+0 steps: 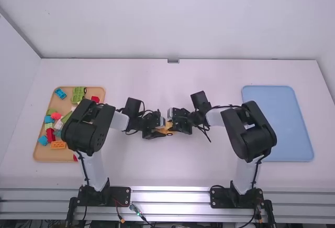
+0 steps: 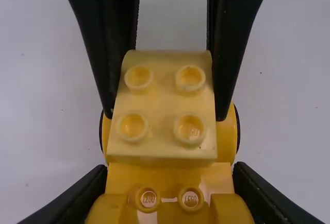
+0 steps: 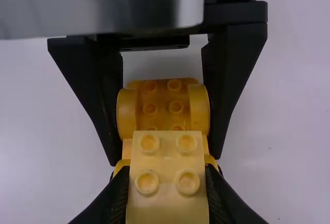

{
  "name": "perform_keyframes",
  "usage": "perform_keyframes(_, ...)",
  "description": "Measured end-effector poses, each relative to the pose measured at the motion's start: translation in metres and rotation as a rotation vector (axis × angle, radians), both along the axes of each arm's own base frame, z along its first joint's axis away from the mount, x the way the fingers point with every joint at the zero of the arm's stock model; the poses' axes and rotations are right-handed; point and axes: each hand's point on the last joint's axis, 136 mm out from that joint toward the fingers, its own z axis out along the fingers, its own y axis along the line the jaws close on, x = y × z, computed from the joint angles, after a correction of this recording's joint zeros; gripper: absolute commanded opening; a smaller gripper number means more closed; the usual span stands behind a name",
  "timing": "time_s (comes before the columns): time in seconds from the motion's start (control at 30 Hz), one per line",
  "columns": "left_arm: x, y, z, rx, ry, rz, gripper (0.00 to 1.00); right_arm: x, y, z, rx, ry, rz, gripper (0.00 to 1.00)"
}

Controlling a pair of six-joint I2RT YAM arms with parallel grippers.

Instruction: Assemble lego blocks to make yellow taxi

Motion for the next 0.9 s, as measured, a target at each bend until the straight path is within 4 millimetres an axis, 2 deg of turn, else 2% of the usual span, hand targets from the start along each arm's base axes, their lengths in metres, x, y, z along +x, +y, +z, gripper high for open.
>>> perform_keyframes(0.03, -0.0001, 0.0000, 0.0000, 0.000, 0.000, 0.000, 0.27, 0.0002, -0.0004, 0.0001, 0.000, 0.000, -0.001, 0.12)
perform_keyframes(0.23, 0.0000, 0.0000, 0.0001, 0.000, -0.001, 0.000, 0.28, 0.0001, -0.0007, 0.0000, -0.002, 0.002, -0.002, 0.27)
perform_keyframes(0.47, 0.0001, 0.0000, 0.0000, 0.000, 0.000, 0.000, 0.28, 0.0002, -0.0008, -0.0002, -0.003, 0.002, -0.003, 0.35)
perform_keyframes(0.6, -0.0002, 0.0000, 0.0000, 0.000, 0.001, 0.000, 0.28, 0.0016, -0.0013, -0.0004, -0.006, -0.002, -0.007, 0.48)
perform_keyframes(0.9, -0.0001, 0.0001, 0.0000, 0.000, -0.001, -0.001, 0.28, 0.0089, -0.0080, -0.0031, -0.026, -0.006, -0.041, 0.55)
